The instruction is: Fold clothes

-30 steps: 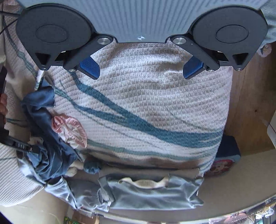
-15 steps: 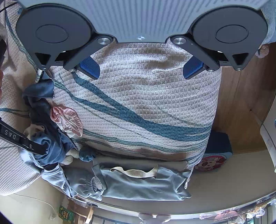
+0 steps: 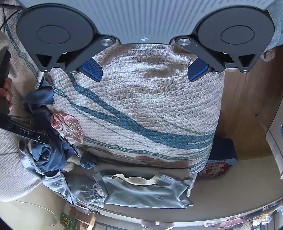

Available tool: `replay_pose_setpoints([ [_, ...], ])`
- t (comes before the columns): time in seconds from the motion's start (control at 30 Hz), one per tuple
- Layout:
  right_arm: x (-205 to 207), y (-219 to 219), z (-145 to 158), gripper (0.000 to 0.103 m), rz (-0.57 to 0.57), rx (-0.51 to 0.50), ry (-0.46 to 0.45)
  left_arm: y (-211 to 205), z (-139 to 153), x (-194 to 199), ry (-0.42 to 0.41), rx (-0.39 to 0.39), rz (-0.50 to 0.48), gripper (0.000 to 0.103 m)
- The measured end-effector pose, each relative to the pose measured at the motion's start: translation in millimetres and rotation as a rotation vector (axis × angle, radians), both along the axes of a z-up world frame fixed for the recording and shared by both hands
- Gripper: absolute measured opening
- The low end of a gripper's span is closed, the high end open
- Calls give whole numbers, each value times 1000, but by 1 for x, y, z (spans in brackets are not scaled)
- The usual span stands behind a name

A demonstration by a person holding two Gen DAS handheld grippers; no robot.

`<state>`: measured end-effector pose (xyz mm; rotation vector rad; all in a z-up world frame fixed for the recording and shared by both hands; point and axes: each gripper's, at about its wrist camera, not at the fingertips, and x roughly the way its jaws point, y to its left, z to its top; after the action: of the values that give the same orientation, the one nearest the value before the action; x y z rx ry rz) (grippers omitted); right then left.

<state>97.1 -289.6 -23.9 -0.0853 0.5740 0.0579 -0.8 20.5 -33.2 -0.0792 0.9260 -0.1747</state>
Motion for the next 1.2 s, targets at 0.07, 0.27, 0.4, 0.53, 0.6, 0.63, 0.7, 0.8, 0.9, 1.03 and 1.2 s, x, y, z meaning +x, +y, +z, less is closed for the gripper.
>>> replay_pose_setpoints([
  [0.07, 9, -9, -2, 68, -44, -23, -4, -3, -1, 0, -1, 2, -8, 103],
  [0.27, 58, -32, -21, 78, -103, -77, 37, -8, -1, 3, -9, 14, -23, 103],
  [0.4, 86, -39, -43, 77, -128, -84, 97, -11, -4, 7, -2, 26, -32, 103],
  [0.53, 99, -45, -56, 50, -146, -88, 122, -11, -8, 13, 20, 28, -29, 103],
  [0.6, 98, -47, -58, 43, -139, -87, 115, -11, -9, 15, 27, 19, -30, 103],
  [0.63, 96, -46, -57, 39, -129, -86, 104, -11, -10, 16, 29, 14, -30, 103],
  [0.7, 89, -45, -51, 31, -102, -85, 78, -11, -11, 17, 32, 8, -30, 103],
  [0.8, 75, -41, -35, 23, -47, -57, 27, -10, -10, 18, 29, 8, -28, 103],
  [0.9, 58, -30, -12, 20, 33, -42, -38, -7, -3, 17, 7, 5, -28, 103],
  [1.03, 36, -13, 22, 18, 156, -4, -97, 4, 7, 15, -18, -16, -18, 103],
  [1.2, 6, 6, 54, 14, 293, 78, -158, 26, 16, 11, -33, -55, 41, 103],
])
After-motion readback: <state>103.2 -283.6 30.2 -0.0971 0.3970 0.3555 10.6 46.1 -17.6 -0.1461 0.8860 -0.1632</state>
